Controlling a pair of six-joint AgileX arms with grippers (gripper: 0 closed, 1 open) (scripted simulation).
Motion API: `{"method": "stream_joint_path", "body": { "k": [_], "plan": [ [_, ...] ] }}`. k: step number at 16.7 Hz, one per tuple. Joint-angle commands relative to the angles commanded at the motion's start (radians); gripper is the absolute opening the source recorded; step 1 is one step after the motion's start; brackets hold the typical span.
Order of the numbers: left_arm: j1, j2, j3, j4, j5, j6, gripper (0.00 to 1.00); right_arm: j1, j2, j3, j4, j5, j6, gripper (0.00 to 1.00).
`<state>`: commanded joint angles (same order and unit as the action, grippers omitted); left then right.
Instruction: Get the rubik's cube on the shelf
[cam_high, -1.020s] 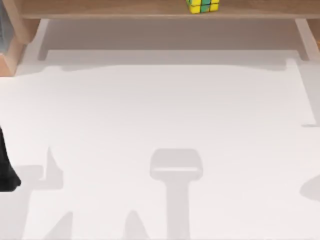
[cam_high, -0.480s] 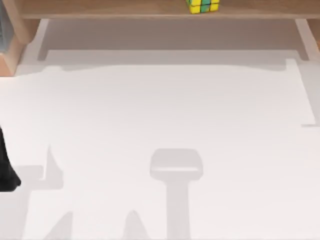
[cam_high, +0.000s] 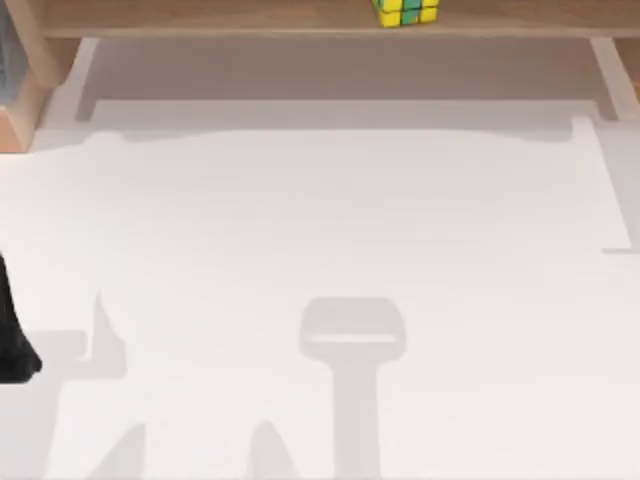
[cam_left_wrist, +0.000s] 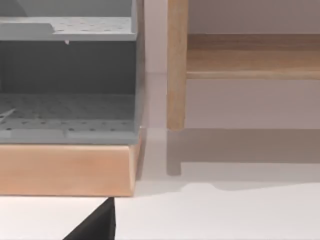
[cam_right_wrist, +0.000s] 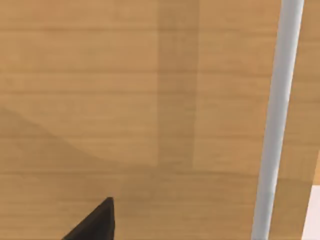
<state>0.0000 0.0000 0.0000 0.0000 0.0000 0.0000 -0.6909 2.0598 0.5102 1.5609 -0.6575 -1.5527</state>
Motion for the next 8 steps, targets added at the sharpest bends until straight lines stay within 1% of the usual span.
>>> {"method": "stream_joint_path", "body": {
  "k": [4,8],
  "plan": [
    [0.0,0.0,0.0,0.0,0.0,0.0,1.0,0.002,0.001,0.003,-0.002,0.002,0.0,1.0],
    [0.0,0.0,0.0,0.0,0.0,0.0,1.0,0.002,0.001,0.003,-0.002,0.002,0.0,0.7]
  ]
}}
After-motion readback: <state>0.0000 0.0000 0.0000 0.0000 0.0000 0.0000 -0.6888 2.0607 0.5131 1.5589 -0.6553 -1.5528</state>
